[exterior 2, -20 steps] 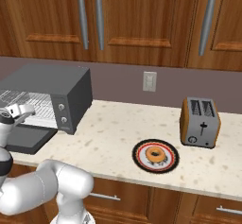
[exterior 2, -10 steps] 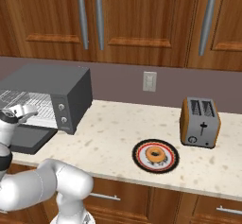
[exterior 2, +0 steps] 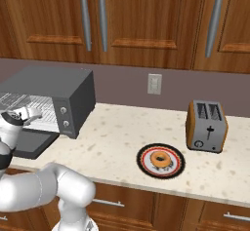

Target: Pick up the bagel from the plate, place it on the toaster oven rack, close the door, and set the timer.

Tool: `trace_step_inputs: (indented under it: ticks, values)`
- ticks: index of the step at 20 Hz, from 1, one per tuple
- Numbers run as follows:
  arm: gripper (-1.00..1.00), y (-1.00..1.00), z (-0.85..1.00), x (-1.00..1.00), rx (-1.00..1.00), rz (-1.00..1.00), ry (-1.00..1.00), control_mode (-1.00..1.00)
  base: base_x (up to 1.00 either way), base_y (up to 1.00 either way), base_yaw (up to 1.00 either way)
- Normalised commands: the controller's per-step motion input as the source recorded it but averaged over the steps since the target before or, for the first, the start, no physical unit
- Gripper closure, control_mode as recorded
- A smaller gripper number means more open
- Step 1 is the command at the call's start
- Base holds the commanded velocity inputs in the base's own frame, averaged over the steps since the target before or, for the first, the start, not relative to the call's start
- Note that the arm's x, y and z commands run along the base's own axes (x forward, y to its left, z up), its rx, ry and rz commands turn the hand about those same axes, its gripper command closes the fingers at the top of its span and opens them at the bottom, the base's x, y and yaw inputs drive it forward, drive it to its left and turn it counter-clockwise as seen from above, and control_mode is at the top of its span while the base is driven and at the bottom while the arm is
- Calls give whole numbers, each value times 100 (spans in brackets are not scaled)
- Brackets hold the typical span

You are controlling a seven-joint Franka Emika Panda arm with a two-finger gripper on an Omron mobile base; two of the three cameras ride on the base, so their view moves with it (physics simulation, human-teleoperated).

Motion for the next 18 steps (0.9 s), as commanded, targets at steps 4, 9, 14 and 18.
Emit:
trace_step_inputs:
  ticks: [4, 9, 14, 18]
  values:
    - [-100, 0, -14, 14, 3, 0, 0, -100, 0, 0, 0]
    - [-100, 0, -11, 16, 2, 0, 0, -100, 0, 0, 0]
    - [-100, 0, -9, 18, 3, 0, 0, -100, 0, 0, 0]
    - [-100, 0, -9, 18, 2, 0, 0, -100, 0, 0, 0]
